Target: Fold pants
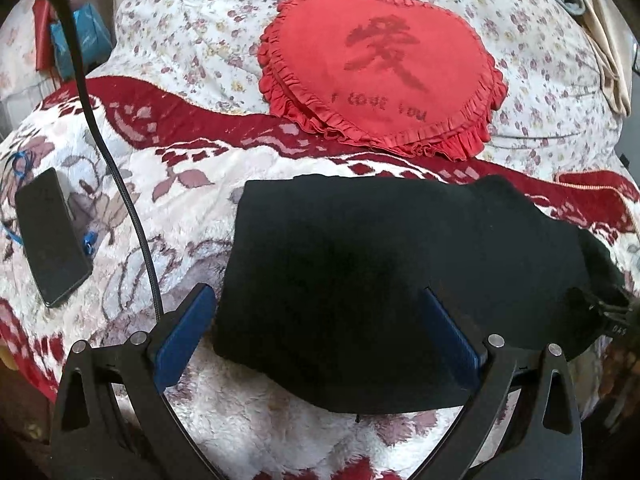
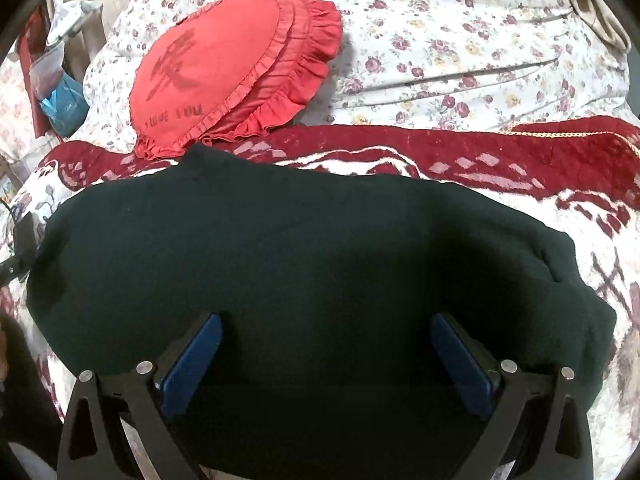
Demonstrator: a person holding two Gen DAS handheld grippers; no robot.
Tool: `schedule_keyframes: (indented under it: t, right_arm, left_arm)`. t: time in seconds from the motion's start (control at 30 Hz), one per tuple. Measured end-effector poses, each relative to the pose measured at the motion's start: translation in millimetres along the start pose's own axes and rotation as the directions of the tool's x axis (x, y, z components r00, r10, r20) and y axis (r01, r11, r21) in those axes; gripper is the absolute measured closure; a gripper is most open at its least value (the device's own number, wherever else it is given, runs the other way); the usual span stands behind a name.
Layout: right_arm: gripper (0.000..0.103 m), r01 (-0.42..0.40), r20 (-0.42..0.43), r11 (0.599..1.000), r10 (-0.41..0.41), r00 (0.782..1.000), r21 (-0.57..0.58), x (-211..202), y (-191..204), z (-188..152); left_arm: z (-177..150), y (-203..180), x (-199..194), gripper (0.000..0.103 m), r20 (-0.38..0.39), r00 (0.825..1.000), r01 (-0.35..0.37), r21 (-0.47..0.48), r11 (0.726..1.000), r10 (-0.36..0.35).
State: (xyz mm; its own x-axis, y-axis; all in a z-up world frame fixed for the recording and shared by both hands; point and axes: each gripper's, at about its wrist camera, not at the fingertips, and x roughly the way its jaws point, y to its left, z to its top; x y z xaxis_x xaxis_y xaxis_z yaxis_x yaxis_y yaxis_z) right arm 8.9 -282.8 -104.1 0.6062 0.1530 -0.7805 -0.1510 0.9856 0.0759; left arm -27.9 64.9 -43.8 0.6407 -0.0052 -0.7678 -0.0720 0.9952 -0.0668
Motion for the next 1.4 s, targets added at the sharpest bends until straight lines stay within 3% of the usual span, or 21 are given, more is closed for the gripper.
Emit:
schedule_keyframes:
  t: [0.27, 0.43, 0.53, 0.63, 0.73, 0.8, 0.9, 0.97, 1.13, 1.23, 1.33, 1.4]
  right_arm:
    - [0.000, -0.038, 0.005, 0.996, 0.037, 0.999, 0.078, -21.7, -16.9, -3.8]
    - [0.000, -0.072, 0.020, 0.988, 0.070, 0.997, 0.134, -47.5, -39.1, -14.2]
    - [0.000, -0.087, 0.028, 0.980, 0.084, 0.996, 0.178, -65.1, -56.9, -24.6]
    - [0.000, -0.120, 0.042, 0.954, 0.113, 0.993, 0.275, -80.4, -82.4, -37.6]
    - [0.001, -0.126, 0.030, 0.933, 0.123, 0.992, 0.337, -81.1, -98.4, -44.9]
    - [0.004, -0.108, 0.006, 0.926, 0.113, 0.994, 0.361, -77.0, -103.8, -48.5]
    - [0.005, -0.161, 0.040, 0.906, 0.158, 0.987, 0.392, -73.1, -109.9, -51.6]
    - [0.005, -0.172, 0.064, 0.908, 0.160, 0.985, 0.383, -70.9, -111.8, -47.9]
    - [0.005, -0.201, 0.112, 0.919, 0.173, 0.979, 0.339, -61.5, -110.4, -40.6]
    - [0.008, -0.197, 0.126, 0.925, 0.164, 0.978, 0.324, -55.7, -109.3, -39.5]
    - [0.018, -0.200, 0.147, 0.924, 0.159, 0.976, 0.326, -51.7, -110.6, -39.2]
    - [0.033, -0.200, 0.152, 0.922, 0.157, 0.976, 0.330, -49.8, -112.3, -39.4]
  left_arm:
    - [-1.2, -11.1, 5.1, 0.001, 0.005, 1.000, 0.016, 0.017, 1.000, -0.016]
    - [0.5, -35.8, -4.1, 0.001, 0.004, 0.999, 0.034, 0.087, 0.996, -0.034]
    - [7.7, -58.0, -14.0, 0.001, 0.026, 0.995, 0.096, 0.136, 0.986, -0.101]
    - [19.4, -89.7, -9.0, 0.001, -0.003, 0.981, 0.191, 0.188, 0.963, -0.194]
    - [33.0, -133.5, 6.5, 0.001, -0.074, 0.953, 0.303, 0.245, 0.921, -0.294]
    - [39.8, -159.7, 15.3, 0.001, -0.102, 0.941, 0.339, 0.286, 0.896, -0.324]
    - [50.0, -206.3, 31.9, 0.001, -0.156, 0.922, 0.387, 0.354, 0.851, -0.354]
    - [58.5, -235.4, 41.2, 0.001, -0.188, 0.904, 0.427, 0.384, 0.819, -0.383]
    - [77.4, -298.4, 73.5, 0.001, -0.293, 0.839, 0.544, 0.419, 0.727, -0.459]
    - [78.3, -326.1, 90.3, 0.001, -0.346, 0.819, 0.573, 0.451, 0.684, -0.458]
    - [76.3, -358.1, 103.7, 0.001, -0.388, 0.809, 0.588, 0.499, 0.636, -0.443]
    - [71.7, -372.2, 112.3, 0.001, -0.413, 0.802, 0.596, 0.517, 0.614, -0.431]
